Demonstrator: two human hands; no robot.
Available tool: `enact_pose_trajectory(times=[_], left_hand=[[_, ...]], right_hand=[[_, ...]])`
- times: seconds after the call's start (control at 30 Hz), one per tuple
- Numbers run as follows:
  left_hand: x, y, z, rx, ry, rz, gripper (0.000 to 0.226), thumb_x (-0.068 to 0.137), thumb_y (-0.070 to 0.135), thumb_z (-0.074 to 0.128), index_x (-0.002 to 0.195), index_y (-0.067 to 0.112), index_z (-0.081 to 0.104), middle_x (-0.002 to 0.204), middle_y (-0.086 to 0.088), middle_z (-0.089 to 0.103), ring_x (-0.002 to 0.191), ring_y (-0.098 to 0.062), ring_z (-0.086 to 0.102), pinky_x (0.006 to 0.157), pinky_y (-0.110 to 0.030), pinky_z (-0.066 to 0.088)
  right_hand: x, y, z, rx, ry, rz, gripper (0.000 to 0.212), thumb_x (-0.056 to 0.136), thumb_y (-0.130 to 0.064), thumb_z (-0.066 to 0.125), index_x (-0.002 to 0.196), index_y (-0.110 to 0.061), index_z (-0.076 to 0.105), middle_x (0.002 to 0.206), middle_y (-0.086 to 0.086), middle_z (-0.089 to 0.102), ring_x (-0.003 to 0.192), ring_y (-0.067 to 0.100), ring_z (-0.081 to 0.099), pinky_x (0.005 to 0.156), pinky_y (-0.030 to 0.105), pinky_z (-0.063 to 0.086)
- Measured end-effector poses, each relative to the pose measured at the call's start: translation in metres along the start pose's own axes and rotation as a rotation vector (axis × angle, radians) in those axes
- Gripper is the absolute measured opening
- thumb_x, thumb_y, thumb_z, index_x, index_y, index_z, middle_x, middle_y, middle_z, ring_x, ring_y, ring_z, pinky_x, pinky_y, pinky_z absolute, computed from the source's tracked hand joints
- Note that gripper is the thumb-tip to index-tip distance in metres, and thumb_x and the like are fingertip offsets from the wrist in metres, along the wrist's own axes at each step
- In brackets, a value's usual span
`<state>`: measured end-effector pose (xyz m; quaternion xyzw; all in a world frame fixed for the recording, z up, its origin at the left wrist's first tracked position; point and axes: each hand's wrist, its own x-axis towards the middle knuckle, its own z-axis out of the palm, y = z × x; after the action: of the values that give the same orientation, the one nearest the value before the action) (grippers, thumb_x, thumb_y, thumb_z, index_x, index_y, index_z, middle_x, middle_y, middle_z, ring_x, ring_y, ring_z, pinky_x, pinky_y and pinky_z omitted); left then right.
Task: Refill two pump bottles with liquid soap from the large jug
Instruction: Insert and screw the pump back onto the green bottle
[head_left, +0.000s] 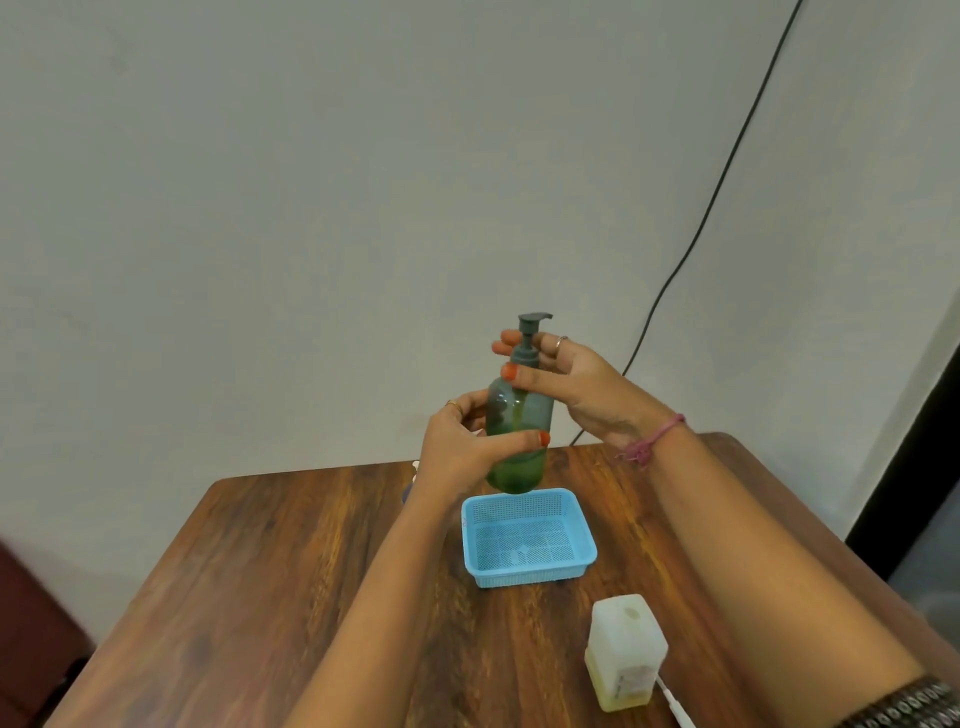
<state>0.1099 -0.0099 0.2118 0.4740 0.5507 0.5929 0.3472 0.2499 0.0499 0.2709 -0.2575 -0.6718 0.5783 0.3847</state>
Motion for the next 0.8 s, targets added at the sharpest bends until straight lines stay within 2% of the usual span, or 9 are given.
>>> enact_pose_trajectory(times=[0.1,0.2,0.27,0.37,0.43,0.5,0.6,0.7,0.8], left_hand=[[0.000,0.002,0.000,0.011,-0.001,0.003,0.073,0.042,0.033,0.093,0.109,0.020,0.066,0.101,0.005,0.071,0.094,-0.006,0.067,0.082,-0.034,0.060],[0.000,0.002,0.003,0.021,-0.003,0.009,0.077,0.040,0.035,0.092,0.110,0.018,0.066,0.102,0.004,0.071,0.095,-0.008,0.067,0.082,-0.034,0.060],[0.000,0.002,0.003,0.000,0.002,-0.005,0.080,0.036,0.038,0.091,0.110,0.017,0.066,0.102,0.003,0.072,0.094,-0.009,0.068,0.082,-0.036,0.060],[0.001,0.002,0.003,0.002,0.009,-0.015,0.081,0.035,0.038,0.091,0.109,0.019,0.066,0.103,0.003,0.071,0.097,-0.012,0.068,0.083,-0.038,0.060],[0.000,0.002,0.003,0.020,0.010,-0.006,0.082,0.036,0.039,0.091,0.111,0.019,0.065,0.105,0.003,0.070,0.100,-0.012,0.066,0.084,-0.037,0.059],[-0.002,0.003,0.004,0.034,0.005,0.004,0.080,0.039,0.036,0.092,0.113,0.018,0.065,0.107,0.003,0.069,0.102,-0.011,0.064,0.084,-0.034,0.059],[-0.004,0.003,0.005,0.021,-0.001,0.002,0.070,0.052,0.023,0.094,0.115,0.016,0.064,0.108,0.002,0.068,0.103,-0.012,0.064,0.085,-0.032,0.058],[-0.003,0.003,0.006,0.021,-0.001,-0.003,0.072,0.050,0.026,0.094,0.115,0.016,0.063,0.108,0.002,0.068,0.103,-0.012,0.064,0.086,-0.035,0.058],[-0.002,0.003,0.007,0.020,0.004,-0.003,0.081,0.038,0.039,0.091,0.112,0.018,0.065,0.106,0.003,0.070,0.100,-0.011,0.066,0.086,-0.038,0.059]], right_hand=[[-0.002,0.000,-0.001,0.082,0.072,-0.057,0.032,0.082,-0.004,0.069,0.113,-0.009,0.064,0.110,0.005,0.071,0.105,0.016,0.067,0.087,0.026,0.055],[0.002,0.004,0.007,-0.011,0.251,-0.059,0.036,0.070,-0.015,0.082,0.101,-0.015,0.063,0.098,0.001,0.068,0.095,0.016,0.066,0.083,0.028,0.057],[0.002,0.005,0.004,0.025,0.181,-0.020,0.044,0.068,-0.020,0.081,0.107,-0.015,0.062,0.105,0.003,0.068,0.102,0.017,0.065,0.087,0.029,0.055],[-0.003,0.002,-0.006,0.152,0.036,-0.028,0.034,0.083,-0.007,0.067,0.117,-0.010,0.062,0.116,0.007,0.068,0.110,0.017,0.064,0.090,0.027,0.053],[-0.006,0.004,-0.006,0.124,0.098,-0.076,0.029,0.082,-0.002,0.068,0.109,-0.009,0.065,0.106,0.006,0.072,0.105,0.017,0.066,0.087,0.026,0.054],[-0.004,0.005,-0.002,0.048,0.206,-0.094,0.036,0.071,-0.008,0.079,0.104,-0.010,0.064,0.097,0.003,0.071,0.097,0.017,0.067,0.083,0.027,0.056],[-0.002,0.005,-0.003,0.042,0.135,-0.033,0.057,0.063,-0.019,0.079,0.116,-0.011,0.058,0.106,0.002,0.067,0.102,0.015,0.065,0.088,0.028,0.054],[-0.006,0.001,-0.010,0.118,0.004,-0.037,0.040,0.082,-0.008,0.067,0.120,-0.010,0.060,0.117,0.006,0.068,0.111,0.016,0.063,0.092,0.028,0.052],[-0.007,0.001,-0.005,0.051,0.127,-0.099,0.028,0.079,-0.003,0.072,0.104,-0.013,0.066,0.101,0.003,0.071,0.099,0.014,0.067,0.084,0.024,0.055]])
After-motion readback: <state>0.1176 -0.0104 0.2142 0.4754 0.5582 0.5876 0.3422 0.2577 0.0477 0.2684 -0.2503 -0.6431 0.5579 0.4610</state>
